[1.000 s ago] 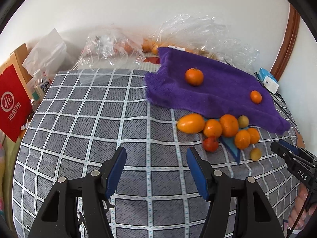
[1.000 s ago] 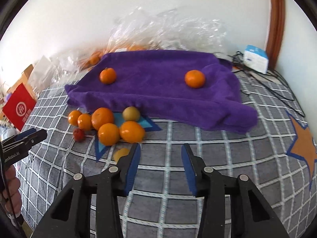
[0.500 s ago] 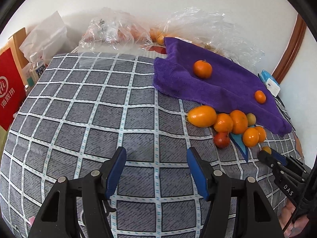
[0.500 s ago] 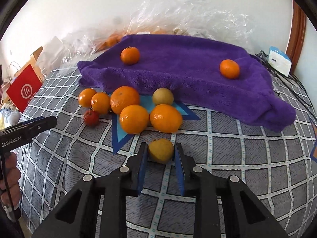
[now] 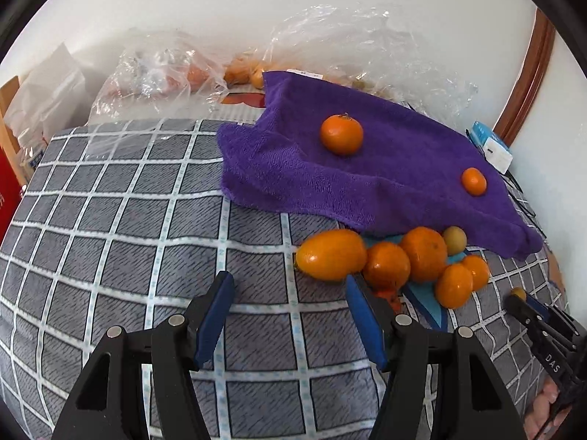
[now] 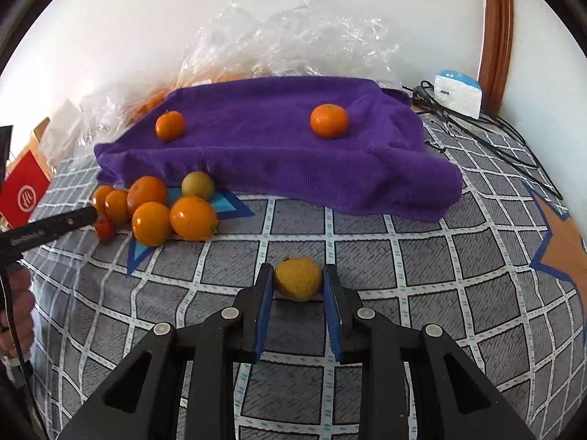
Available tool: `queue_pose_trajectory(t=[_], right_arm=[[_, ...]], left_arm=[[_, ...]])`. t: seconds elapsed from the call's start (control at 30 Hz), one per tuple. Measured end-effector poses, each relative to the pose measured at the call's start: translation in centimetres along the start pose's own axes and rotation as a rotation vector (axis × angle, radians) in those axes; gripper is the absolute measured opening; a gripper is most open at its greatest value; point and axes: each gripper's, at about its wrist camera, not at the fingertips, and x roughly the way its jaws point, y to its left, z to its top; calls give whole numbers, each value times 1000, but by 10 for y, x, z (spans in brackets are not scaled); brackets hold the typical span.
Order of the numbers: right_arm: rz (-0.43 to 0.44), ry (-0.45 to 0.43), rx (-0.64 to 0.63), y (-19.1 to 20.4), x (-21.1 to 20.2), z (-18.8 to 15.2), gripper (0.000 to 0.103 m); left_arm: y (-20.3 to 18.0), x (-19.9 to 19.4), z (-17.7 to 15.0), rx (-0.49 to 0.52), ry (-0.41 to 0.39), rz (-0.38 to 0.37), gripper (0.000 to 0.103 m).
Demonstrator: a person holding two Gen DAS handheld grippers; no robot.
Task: Organize fruits
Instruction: 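Grasp a small yellow-green fruit with the right tool while the left tool moves toward the cluster, then grasp the elongated orange fruit from the cluster with the left tool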
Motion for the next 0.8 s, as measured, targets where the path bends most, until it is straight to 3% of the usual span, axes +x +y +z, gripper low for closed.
queue_pose_trajectory(t=[0.33, 0.43, 0.5, 0.63, 0.8], right_arm=[[92, 15, 85, -15, 6, 2, 27], [93, 14, 87, -14, 7, 2, 27], [82, 13, 76, -12, 7, 2, 27], [57, 14, 54, -8, 6, 1, 27], [27, 16, 27, -4, 5, 1, 27]], left_arm=[[-12, 15, 12, 19, -22, -5, 60], [-12, 17, 14, 3, -29, -17, 48], [-13, 15, 12, 24, -33, -1, 29], [-12, 7, 4, 25, -37, -13, 30], [5, -6, -9, -52, -60, -58, 30]])
